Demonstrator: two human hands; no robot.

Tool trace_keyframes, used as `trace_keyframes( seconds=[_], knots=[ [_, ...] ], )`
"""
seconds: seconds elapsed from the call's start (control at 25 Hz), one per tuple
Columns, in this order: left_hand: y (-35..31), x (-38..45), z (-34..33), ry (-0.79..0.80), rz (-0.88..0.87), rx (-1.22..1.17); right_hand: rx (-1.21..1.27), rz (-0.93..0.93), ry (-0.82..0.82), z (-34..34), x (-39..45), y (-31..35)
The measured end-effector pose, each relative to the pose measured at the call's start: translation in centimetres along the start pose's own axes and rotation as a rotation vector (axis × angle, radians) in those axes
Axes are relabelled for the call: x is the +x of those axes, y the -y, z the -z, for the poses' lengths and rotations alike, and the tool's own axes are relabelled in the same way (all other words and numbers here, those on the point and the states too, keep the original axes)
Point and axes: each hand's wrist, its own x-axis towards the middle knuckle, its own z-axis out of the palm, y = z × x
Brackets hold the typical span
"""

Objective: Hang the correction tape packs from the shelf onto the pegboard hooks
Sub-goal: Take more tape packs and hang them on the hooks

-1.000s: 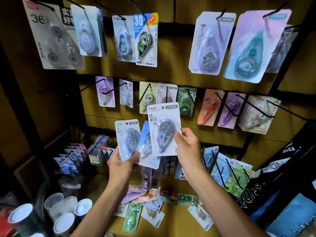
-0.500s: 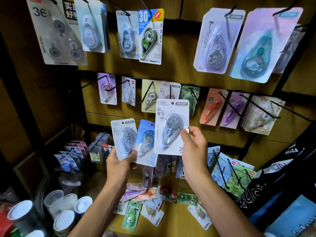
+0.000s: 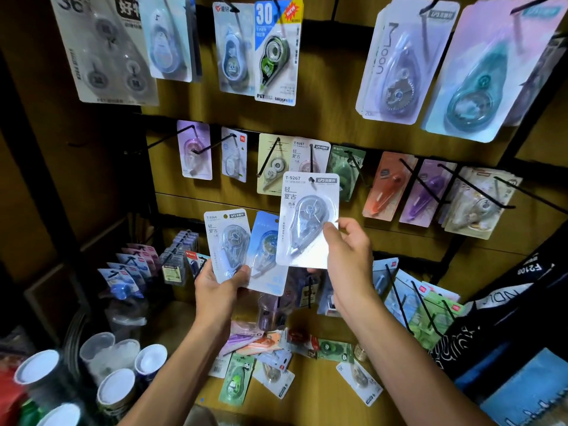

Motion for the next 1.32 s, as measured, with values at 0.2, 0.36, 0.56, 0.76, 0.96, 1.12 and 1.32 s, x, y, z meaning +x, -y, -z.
trace_keyframes(
  seconds=[0.2,0.36,0.56,0.76,0.96,1.12,1.32],
  knots=[
    [-0.4,0.7,0.1,0.002,-0.003,-0.010,-0.095,-0.217,-0.038,-2.2,7.6,-0.6],
    [-0.5,1.7,0.8,0.040,-0.010,0.013,-0.142,-0.304,-0.024,-4.5,14.7,-0.9],
    [-1.5,2.5,1.8,0.038,-0.035,0.006,0.089,-0.439,-0.054,-6.4,18.2,-2.3],
    [-1.5,2.3,1.9,-0.049,0.003,-0.056,0.095,-0.594,0.167,-5.5,10.0,-4.5],
    [-1.4,0.9,-0.1,-0.039,0.059,-0.106,-0.014,-0.496,0.501,-3.1,2.7,-5.1],
    [-1.8,-0.5,-1.0,-0.032,0.046,-0.117,-0.017,-0.406,0.370,-1.2,2.4,-3.7],
    [-3.0,-0.3,1.1,-0.159,0.013,-0.106,-0.206,-0.196,0.435,-0.7,1.7,-3.0]
  ],
)
